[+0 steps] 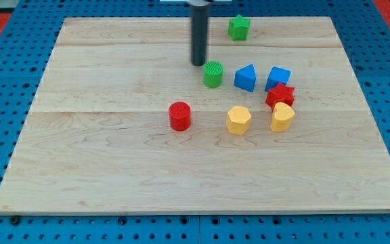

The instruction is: Place the green circle at the left side of the blue triangle horizontally

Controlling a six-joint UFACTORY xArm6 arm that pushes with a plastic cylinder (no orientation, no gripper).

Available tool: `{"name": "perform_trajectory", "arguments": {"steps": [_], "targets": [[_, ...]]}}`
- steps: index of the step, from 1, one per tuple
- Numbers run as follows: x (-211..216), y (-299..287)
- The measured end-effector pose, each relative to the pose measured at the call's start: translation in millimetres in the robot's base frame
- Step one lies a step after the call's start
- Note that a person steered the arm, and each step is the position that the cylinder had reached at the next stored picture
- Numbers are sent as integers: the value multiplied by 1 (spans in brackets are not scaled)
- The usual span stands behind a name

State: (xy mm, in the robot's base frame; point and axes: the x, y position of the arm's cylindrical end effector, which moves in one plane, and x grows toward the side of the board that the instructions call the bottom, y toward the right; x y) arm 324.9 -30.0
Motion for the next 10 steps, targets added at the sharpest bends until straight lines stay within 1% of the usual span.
{"name": "perform_trajectory", "arguments": {"steps": [1, 2, 3, 4, 5, 6, 7, 8, 10], "targets": [[4, -72], [45, -68], [76, -10], [90, 28], [90, 68], [89, 94], [78, 94], [76, 79], [76, 20]]}}
